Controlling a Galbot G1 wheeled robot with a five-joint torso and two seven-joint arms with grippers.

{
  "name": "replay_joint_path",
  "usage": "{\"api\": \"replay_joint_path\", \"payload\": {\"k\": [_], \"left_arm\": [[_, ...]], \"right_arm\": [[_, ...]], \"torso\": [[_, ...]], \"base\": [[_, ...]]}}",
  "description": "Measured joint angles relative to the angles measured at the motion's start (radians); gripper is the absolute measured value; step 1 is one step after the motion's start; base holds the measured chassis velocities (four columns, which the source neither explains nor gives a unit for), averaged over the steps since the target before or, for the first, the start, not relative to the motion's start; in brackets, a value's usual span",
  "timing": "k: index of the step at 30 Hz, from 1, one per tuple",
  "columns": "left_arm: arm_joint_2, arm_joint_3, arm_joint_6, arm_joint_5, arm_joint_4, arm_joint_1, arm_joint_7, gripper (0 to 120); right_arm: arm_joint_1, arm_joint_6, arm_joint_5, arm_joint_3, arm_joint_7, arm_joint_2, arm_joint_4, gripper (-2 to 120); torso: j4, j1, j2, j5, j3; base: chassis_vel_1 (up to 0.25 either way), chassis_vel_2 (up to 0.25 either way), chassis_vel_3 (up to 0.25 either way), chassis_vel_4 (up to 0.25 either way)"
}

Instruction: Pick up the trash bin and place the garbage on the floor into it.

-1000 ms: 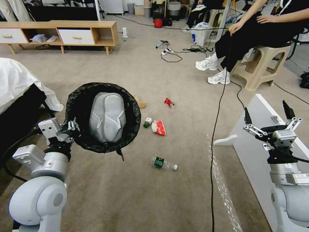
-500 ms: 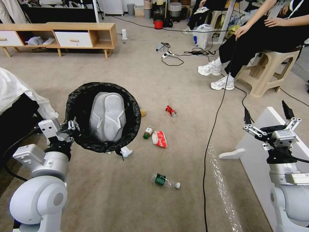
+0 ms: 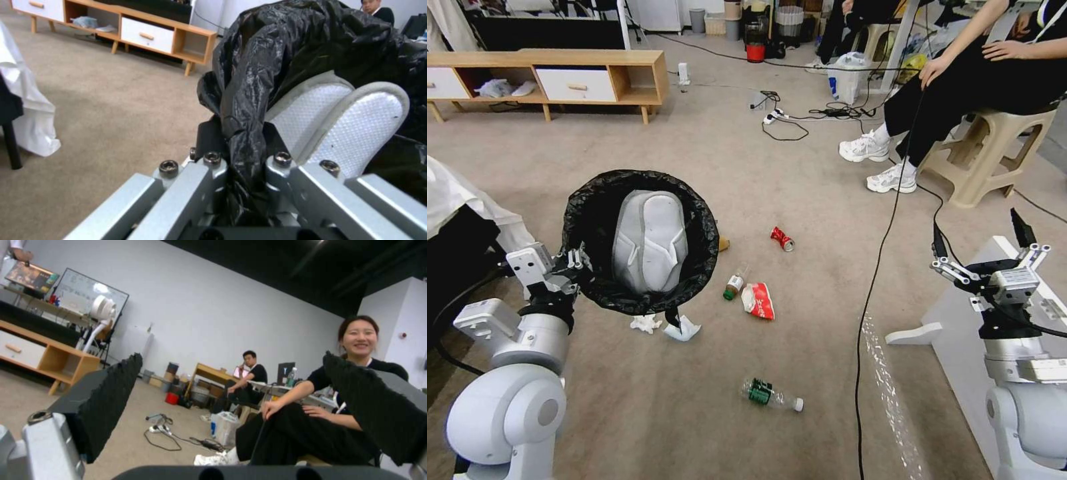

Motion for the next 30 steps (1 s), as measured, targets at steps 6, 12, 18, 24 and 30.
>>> {"api": "replay_joint_path", "payload": {"k": [6,12,18,24,30], "left_arm": [[0.000,-0.001,0.000,0.000,-0.002,0.001,0.000,4],[-0.001,-0.001,0.000,0.000,-0.003,0.003,0.000,4],[-0.001,0.000,0.000,0.001,-0.004,0.006,0.000,4],[-0.001,0.001,0.000,0.003,-0.006,0.008,0.000,4],[0.003,-0.002,0.000,0.001,-0.006,0.009,0.000,4]], "right_arm": [[0.001,0.000,0.000,-0.001,0.000,0.000,0.001,100],[0.000,-0.001,0.000,0.000,0.000,-0.002,0.004,100],[0.000,0.002,0.003,0.000,0.000,-0.002,0.004,100],[0.001,0.013,0.007,0.000,-0.004,-0.003,0.003,100],[-0.028,-0.027,0.047,-0.031,-0.004,-0.055,0.000,100]], "torso": [[0.0000,0.000,0.000,-0.0002,0.000],[0.0001,0.000,0.000,-0.0001,0.000],[0.0000,0.000,0.000,-0.0001,0.000],[0.0001,0.000,0.000,-0.0002,0.000],[-0.0001,0.000,0.000,0.0002,0.000]], "base": [[-0.103,0.112,0.109,-0.106],[-0.088,0.090,0.090,-0.086],[-0.115,0.108,0.107,-0.107],[-0.044,0.049,0.023,-0.048],[0.000,0.000,0.000,0.000]]}}
